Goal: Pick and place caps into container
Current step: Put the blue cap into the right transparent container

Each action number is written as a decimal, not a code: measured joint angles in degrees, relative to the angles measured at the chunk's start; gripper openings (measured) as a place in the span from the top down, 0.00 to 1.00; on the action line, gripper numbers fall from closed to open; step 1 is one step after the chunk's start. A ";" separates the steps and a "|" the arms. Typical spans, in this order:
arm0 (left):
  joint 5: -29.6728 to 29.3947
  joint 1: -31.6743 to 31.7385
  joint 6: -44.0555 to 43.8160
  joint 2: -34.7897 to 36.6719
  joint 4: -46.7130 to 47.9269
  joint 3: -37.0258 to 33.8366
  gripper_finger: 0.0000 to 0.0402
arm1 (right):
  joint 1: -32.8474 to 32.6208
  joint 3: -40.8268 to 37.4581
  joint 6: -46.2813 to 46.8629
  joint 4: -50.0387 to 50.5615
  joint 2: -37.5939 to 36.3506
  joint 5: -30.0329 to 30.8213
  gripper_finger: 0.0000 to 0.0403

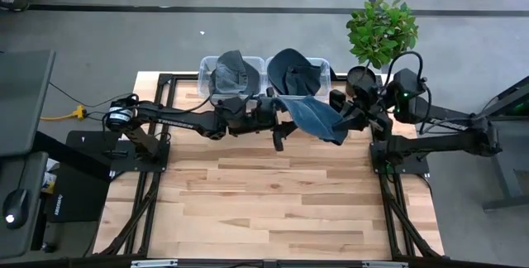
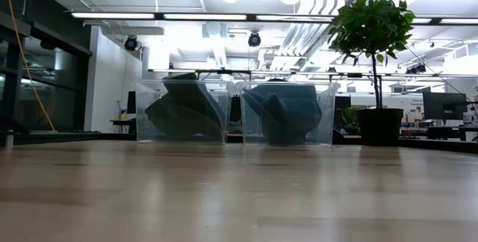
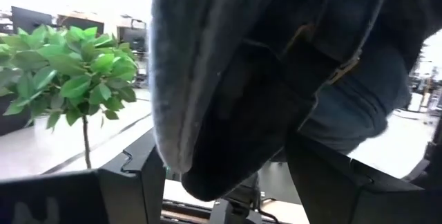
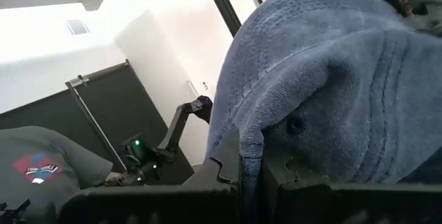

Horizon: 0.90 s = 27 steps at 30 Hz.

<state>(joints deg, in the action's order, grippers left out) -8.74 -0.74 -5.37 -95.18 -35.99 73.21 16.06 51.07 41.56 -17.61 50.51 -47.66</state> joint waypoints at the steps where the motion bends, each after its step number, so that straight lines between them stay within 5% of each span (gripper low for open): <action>1: 0.65 0.01 -0.02 0.00 0.03 0.00 0.42 | 0.79 0.00 0.00 -0.24 -0.09 -0.57 0.99; 27: 3.72 0.03 -5.40 0.13 -8.37 0.00 0.42 | 10.24 0.00 3.14 -0.17 -0.27 -12.75 0.99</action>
<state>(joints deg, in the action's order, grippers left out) -5.02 -0.71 -10.76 -95.04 -44.36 73.21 26.30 51.07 44.70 -17.78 50.24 -60.40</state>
